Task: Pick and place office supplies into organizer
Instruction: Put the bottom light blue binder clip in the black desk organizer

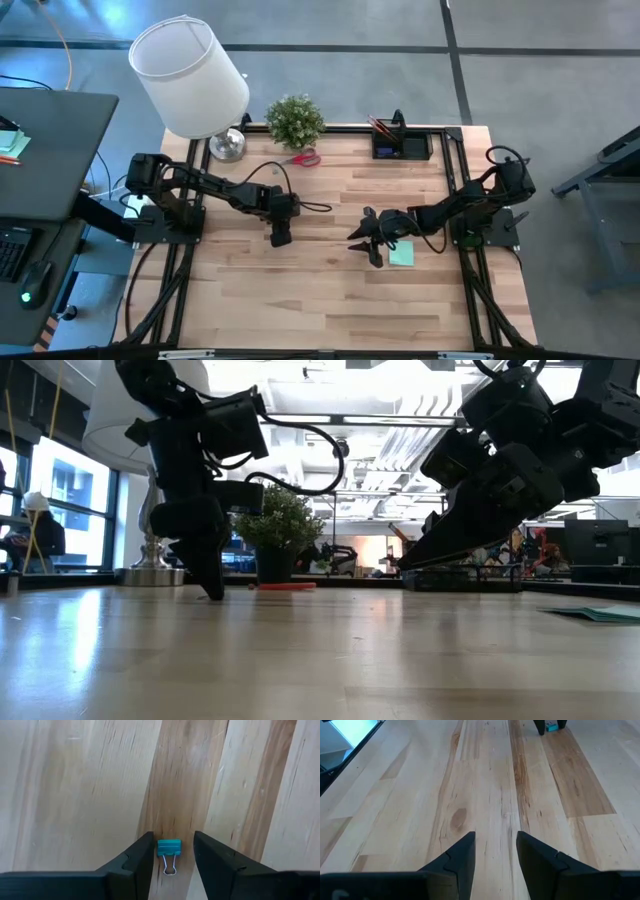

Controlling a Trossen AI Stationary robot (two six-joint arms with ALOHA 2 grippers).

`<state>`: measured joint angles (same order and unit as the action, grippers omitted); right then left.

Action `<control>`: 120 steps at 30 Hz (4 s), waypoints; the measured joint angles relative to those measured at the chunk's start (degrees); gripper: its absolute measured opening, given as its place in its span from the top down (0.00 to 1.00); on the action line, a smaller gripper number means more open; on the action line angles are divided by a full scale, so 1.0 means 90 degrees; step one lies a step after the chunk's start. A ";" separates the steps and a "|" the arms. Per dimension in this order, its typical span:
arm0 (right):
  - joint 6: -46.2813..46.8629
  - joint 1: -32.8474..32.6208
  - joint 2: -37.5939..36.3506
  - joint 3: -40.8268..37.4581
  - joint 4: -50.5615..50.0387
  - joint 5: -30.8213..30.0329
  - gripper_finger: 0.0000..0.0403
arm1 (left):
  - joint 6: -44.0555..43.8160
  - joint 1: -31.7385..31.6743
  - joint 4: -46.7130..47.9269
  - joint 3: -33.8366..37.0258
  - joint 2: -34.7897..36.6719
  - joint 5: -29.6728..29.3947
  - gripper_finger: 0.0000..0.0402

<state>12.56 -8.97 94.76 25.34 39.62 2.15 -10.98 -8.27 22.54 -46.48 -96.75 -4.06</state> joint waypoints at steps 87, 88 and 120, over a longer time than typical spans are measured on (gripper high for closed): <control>-0.5401 -0.0021 -0.0002 0.1596 -0.0289 -0.0611 0.69 | 0.0714 0.0002 -0.0651 -0.1923 0.0095 0.2834 0.91; -0.5401 -0.0042 -0.0002 0.1596 -0.0286 -0.0547 0.71 | 0.0714 0.0002 -0.0661 -0.1923 0.0095 0.2832 0.91; -0.5906 -0.0090 -0.0002 0.1596 -0.0364 -0.0867 0.86 | 0.0462 0.0002 -0.0878 -0.1923 0.0097 0.2955 0.91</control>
<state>-40.60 -9.78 94.74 39.70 36.34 -5.65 -6.82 -8.25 14.64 -63.79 -95.88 22.53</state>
